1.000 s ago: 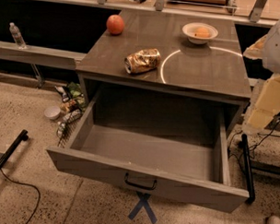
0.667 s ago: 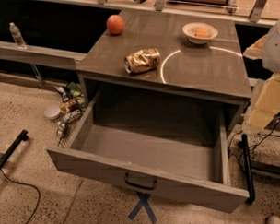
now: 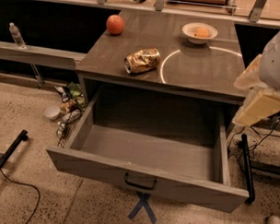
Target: Close top drawer
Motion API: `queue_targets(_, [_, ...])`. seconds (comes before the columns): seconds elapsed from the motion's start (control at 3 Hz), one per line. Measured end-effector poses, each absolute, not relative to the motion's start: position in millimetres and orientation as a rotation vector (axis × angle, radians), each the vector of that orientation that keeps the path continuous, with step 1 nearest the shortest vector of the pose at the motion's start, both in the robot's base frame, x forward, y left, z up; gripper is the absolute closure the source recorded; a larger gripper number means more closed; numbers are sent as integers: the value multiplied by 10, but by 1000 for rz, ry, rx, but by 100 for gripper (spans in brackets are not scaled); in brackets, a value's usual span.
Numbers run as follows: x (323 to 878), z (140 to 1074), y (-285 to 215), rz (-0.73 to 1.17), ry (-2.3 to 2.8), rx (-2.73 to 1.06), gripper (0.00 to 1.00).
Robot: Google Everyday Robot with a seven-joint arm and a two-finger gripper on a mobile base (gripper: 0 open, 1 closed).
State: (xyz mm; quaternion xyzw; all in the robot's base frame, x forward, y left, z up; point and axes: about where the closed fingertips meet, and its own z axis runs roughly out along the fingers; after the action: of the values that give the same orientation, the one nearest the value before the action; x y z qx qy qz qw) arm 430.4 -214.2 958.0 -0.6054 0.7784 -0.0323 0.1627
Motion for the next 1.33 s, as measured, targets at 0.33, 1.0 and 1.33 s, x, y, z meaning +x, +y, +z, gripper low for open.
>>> queue_targets(0.33, [4153, 9251, -2065, -66, 2177, -1742, 64])
queue_targets(1.0, [3743, 8107, -1729, -99, 1965, -1856, 100])
queue_targets(1.33, [3829, 7994, -1738, -151, 1938, -1824, 100])
